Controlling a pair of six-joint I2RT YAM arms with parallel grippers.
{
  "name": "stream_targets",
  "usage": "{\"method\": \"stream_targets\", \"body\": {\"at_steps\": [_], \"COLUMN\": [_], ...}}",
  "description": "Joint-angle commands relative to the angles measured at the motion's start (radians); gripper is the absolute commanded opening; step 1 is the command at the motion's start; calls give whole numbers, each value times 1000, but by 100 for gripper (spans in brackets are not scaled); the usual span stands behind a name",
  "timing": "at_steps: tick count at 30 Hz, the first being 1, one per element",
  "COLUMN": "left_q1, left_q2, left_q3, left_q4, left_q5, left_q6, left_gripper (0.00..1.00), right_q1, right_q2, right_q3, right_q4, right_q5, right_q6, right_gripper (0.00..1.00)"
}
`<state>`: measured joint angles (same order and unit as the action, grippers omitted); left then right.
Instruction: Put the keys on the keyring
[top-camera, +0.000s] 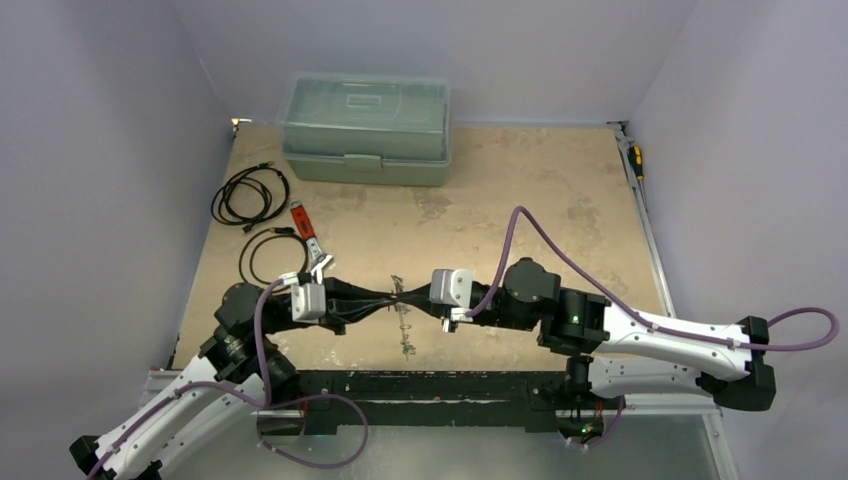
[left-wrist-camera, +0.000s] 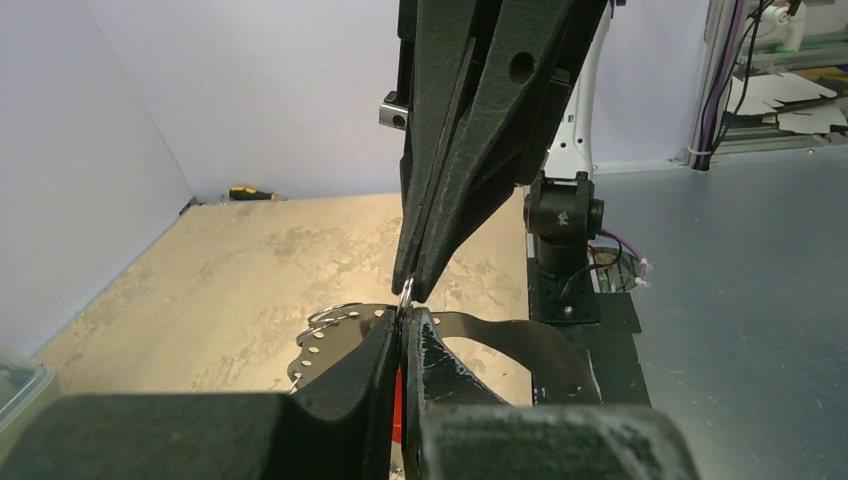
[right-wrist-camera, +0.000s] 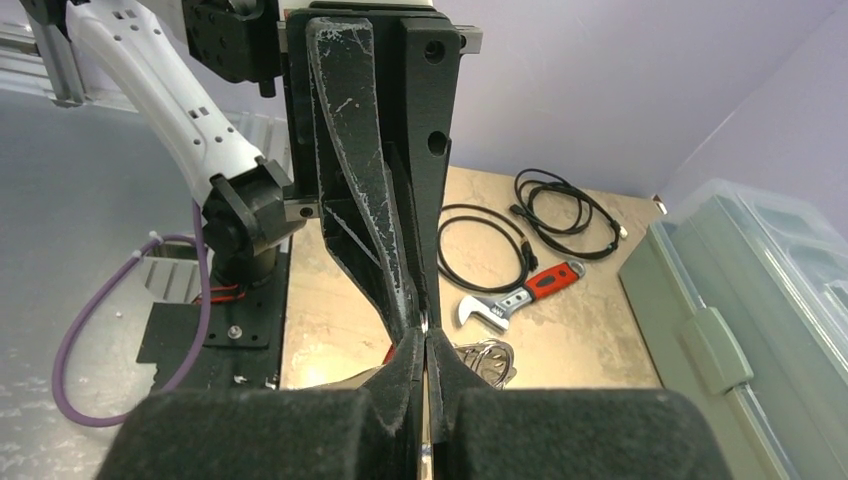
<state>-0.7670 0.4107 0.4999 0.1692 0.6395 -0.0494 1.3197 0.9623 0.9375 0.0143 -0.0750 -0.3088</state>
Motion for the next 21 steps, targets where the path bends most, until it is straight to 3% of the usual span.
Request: {"method": "stream_targets", "body": {"at_steps": [1,3,14,21], "left_q1": [1,1,1,1], "left_q2": [-16,-15,-15,-10], "left_q3": [37,43,51,52], "left_q4": [10,3,-9,-12], "left_q5": [-51,-56,-39,-33], "left_q6": [4,1,4,6], "left_gripper": [0,0,0,0], "right_q1": [4,4,4,4], "right_q2": [-10,-2,72,171], "right_q3": [78,98,274,438], "right_q4": [-21,-68,-336,-529], "right_q5": [-4,10,60,72], "right_q6": [-16,-25,-73,-91], "right_gripper": [5,18,44,44]}}
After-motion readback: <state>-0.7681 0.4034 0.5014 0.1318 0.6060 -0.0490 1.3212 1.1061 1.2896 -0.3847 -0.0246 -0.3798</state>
